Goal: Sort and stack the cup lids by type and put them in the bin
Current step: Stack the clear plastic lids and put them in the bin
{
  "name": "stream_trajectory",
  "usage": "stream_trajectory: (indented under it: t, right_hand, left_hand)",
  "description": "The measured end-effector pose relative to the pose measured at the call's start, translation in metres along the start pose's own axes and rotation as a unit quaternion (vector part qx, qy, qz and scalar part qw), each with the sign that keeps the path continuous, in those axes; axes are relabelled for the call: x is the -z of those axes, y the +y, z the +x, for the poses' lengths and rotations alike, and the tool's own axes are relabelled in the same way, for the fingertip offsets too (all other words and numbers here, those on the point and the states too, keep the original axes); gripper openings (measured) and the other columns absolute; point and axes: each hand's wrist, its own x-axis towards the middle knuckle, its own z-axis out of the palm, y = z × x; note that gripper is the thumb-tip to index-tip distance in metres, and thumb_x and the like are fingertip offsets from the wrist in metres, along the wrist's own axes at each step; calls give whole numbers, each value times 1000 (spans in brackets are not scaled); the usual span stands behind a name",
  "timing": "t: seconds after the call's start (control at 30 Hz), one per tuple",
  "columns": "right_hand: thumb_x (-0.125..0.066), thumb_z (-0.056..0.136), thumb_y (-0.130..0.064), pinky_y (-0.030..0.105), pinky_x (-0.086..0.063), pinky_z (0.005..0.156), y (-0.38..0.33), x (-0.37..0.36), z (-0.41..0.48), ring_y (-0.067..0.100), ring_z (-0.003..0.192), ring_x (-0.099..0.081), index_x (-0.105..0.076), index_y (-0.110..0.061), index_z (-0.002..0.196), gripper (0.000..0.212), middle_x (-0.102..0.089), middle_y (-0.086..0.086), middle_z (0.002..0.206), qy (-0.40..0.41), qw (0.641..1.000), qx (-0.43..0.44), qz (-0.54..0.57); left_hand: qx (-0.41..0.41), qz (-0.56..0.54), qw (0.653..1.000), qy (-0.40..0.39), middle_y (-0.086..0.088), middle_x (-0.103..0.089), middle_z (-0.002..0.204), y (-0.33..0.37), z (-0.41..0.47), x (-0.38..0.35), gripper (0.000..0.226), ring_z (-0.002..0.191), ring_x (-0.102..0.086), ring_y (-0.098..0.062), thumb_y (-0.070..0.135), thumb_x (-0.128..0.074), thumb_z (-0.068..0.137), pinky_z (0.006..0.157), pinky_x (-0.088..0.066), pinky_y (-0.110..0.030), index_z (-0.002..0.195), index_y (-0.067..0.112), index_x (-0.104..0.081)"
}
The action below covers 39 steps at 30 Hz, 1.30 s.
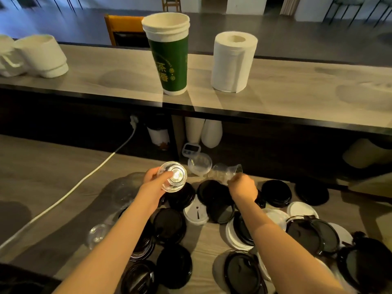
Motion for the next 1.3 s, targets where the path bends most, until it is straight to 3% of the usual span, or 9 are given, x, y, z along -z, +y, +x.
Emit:
stream_trajectory:
  t: [0.2,0.4,0.47,0.67,0.77,0.83,0.93,1.07,1.3]
  right_hand:
    - [-53,93,-17,26,-42,60,2,28,-24,22,79,-60,-59,-12,95,8,-62,1,85,22,961,78,265]
    - [-50,96,-20,32,-51,77,-12,60,-70,13,78,-63,-66,-16,102,17,-62,0,77,-207,782,82,582]
    - [-48,96,-17,34,-53,77,-18,62,-79,13,72,-61,-63,-12,108,20,-61,0,72,-276,733,66,618]
    - [-58,86,-19,32,-55,69,-27,50,-94,13,68,-62,-63,-8,107,25,-62,3,72,-341,690,35,638]
    - [-54,92,-16,35,-55,71,-33,44,-99,16,77,-63,-64,-7,106,19,-66,1,76,-302,725,19,618]
    - [-55,93,-17,35,-56,71,-37,40,-104,17,80,-61,-63,-6,103,17,-64,2,80,-255,771,21,583]
    - [-56,93,-15,29,-56,65,-41,37,-110,13,69,-58,-63,-6,99,13,-60,4,76,-191,826,48,529]
    - [-60,90,-17,27,-51,64,-39,30,-111,13,70,-56,-64,-11,90,7,-58,1,74,-97,891,110,429]
    - [-57,92,-19,31,-46,77,-25,20,-88,11,76,-53,-64,-11,98,11,-56,-2,83,-90,916,106,376]
  left_hand:
    - [9,-5,1000,-10,-4,-59,95,-5,7,-9,24,83,-60,-14,4,-63,84,68,-49,-26,105,12,-52]
    - [48,-59,996,-38,-11,-60,110,-16,0,-20,38,91,-61,-19,7,-64,85,72,-50,-29,120,8,-50]
    - [67,-80,993,-50,-13,-61,116,-18,-4,-22,39,97,-62,-22,13,-61,88,72,-50,-29,125,5,-50]
    - [99,-55,982,-148,-5,-67,107,-8,-26,-18,40,99,-62,-17,42,-35,98,79,-49,-30,108,15,-62]
    - [83,-42,976,-199,-6,-70,107,-10,-31,-9,51,105,-63,-19,50,-33,95,85,-50,-31,112,13,-62]
    - [69,-35,975,-207,-10,-65,119,-13,-36,-5,57,111,-61,-23,53,-50,86,89,-50,-33,124,10,-54]
    - [62,-27,979,-192,-10,-61,113,-15,-40,-2,59,101,-61,-23,27,-69,76,82,-51,-33,127,10,-43]
    - [36,-29,985,-165,-8,-60,108,-20,-44,-4,41,96,-61,-19,5,-61,85,74,-50,-28,121,15,-43]
    - [14,-54,992,-114,-5,-60,104,-18,-41,-1,44,96,-61,-19,0,-65,81,82,-51,-32,118,15,-48]
